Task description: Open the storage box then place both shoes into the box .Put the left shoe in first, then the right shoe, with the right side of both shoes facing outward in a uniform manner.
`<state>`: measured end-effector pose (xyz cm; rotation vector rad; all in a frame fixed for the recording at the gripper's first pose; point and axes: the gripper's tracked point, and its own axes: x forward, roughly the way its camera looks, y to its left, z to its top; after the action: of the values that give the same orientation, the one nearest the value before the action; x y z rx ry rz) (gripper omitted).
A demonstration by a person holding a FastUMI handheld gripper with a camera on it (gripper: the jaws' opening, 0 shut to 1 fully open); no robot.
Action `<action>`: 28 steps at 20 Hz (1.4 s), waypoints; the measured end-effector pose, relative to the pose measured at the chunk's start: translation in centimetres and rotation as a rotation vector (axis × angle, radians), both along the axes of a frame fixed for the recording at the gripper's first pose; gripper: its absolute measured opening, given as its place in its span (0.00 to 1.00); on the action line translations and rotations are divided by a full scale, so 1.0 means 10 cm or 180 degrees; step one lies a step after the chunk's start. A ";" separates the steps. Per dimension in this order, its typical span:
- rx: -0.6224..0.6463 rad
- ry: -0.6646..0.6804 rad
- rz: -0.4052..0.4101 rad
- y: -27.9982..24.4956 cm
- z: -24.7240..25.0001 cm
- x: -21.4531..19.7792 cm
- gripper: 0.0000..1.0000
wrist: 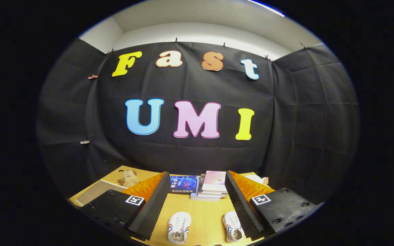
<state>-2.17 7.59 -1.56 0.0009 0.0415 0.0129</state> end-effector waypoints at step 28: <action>0.2598 0.2938 0.2697 1.97 -2.32 -0.38 0.98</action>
<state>-5.95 27.31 -24.77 0.8086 0.9554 0.8779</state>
